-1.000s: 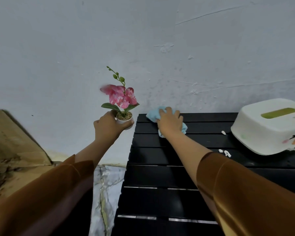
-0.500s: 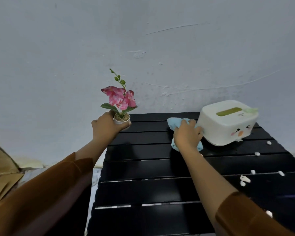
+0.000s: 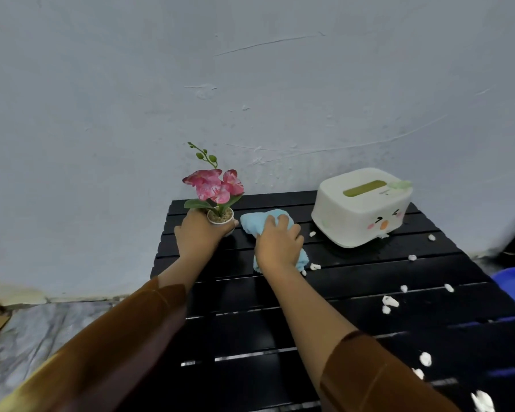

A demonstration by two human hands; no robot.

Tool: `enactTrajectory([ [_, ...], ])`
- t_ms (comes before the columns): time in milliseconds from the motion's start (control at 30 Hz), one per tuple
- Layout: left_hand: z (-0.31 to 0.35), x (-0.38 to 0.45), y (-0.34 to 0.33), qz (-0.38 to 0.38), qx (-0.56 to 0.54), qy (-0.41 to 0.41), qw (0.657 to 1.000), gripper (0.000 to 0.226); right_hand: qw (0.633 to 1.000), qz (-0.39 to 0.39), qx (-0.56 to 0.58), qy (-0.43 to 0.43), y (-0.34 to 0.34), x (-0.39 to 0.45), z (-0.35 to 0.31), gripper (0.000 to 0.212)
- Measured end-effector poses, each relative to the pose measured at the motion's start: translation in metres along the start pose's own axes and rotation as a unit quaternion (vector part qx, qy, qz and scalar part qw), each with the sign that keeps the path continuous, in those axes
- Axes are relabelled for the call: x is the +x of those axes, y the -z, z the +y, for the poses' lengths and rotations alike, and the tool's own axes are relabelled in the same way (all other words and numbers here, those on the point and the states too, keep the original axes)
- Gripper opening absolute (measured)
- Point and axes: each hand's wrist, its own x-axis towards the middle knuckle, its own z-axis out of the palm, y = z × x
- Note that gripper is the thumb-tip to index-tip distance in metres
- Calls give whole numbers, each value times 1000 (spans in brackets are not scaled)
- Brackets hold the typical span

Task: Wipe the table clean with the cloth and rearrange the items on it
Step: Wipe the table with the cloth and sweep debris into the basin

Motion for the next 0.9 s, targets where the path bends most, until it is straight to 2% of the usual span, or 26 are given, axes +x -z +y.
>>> enactTrajectory([
  [100, 2, -4, -8, -2, -5, 11, 1000, 51, 1000, 2, 0, -15, 4, -4, 13, 52],
  [233, 5, -14, -16, -3, -4, 13, 1000, 43, 1000, 6, -9, -28, 12, -13, 31, 51],
  [400, 7, -23, -19, -12, 9, 39, 999, 49, 999, 1, -21, -24, 20, -23, 44, 49],
  [567, 10, -35, -11, -4, 39, 67, 997, 78, 1000, -12, -8, -19, 30, -29, 46, 48],
  [600, 10, -38, -7, 0, 47, 72, 996, 78, 1000, -10, 1, -19, 34, -30, 47, 47],
  [767, 11, -56, 8, -93, 84, 87, 988, 26, 999, -4, 36, 0, 57, -48, 59, 46],
  [900, 38, -76, 1, -125, 87, 30, 988, 13, 999, -19, 43, 14, 79, -66, 83, 44],
])
